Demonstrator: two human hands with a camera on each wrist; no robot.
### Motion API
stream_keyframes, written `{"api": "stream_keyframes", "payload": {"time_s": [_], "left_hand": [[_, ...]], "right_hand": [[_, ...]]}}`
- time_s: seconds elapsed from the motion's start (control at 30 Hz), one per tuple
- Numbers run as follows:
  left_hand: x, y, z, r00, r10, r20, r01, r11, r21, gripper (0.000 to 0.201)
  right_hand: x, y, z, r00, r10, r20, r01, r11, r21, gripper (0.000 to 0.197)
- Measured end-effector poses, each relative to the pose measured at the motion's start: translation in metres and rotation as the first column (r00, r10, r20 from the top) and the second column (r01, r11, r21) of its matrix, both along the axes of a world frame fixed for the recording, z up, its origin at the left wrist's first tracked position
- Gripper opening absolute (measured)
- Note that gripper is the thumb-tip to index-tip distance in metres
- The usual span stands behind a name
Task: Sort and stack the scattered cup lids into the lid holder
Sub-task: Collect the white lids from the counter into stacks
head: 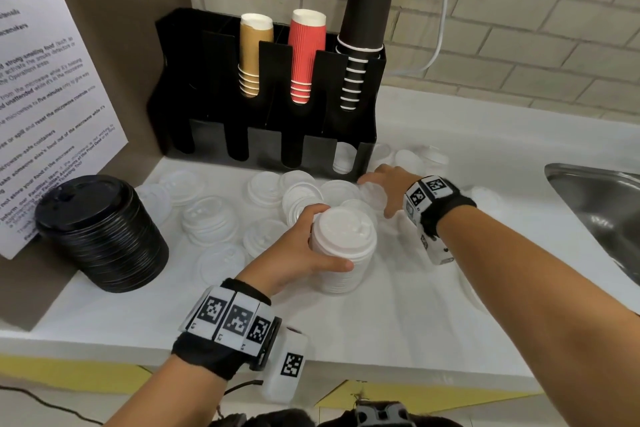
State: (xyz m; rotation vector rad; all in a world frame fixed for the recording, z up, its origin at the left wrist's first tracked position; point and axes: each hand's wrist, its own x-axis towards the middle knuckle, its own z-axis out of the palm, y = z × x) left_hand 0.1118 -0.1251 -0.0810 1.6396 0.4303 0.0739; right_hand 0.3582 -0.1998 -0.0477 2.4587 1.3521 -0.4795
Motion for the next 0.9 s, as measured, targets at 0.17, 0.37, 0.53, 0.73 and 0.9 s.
{"api": "stream_keyframes", "payload": {"time_s": [0.17, 0.37, 0.53, 0.73, 0.9], "left_hand": [[-0.001, 0.001, 0.002, 1.0, -0.012, -0.016, 0.013, 1.0, 0.004, 0.086], [0.002, 0.002, 0.005, 0.999, -0.033, -0.041, 0.033, 0.999, 0.015, 0.092], [0.004, 0.002, 0.005, 0.998, -0.046, -0.045, 0.046, 0.999, 0.015, 0.091], [0.005, 0.005, 0.005, 0.997, -0.055, -0.06, 0.056, 0.998, 0.012, 0.095], [0.005, 0.004, 0.005, 0.996, -0.054, -0.065, 0.054, 0.999, 0.006, 0.094]], "right_hand": [[0.003, -0.004, 0.01, 0.998, -0.047, 0.043, 0.043, 0.994, 0.098, 0.091], [-0.012, -0.033, 0.045, 0.927, -0.215, -0.308, 0.356, 0.765, 0.537, 0.072], [-0.061, -0.055, 0.053, 0.802, 0.051, -0.595, 0.471, 0.558, 0.683, 0.062], [-0.103, -0.07, 0.03, 0.793, 0.141, -0.592, 0.466, 0.486, 0.74, 0.058], [-0.116, -0.072, 0.013, 0.789, 0.106, -0.605, 0.488, 0.491, 0.722, 0.062]]}}
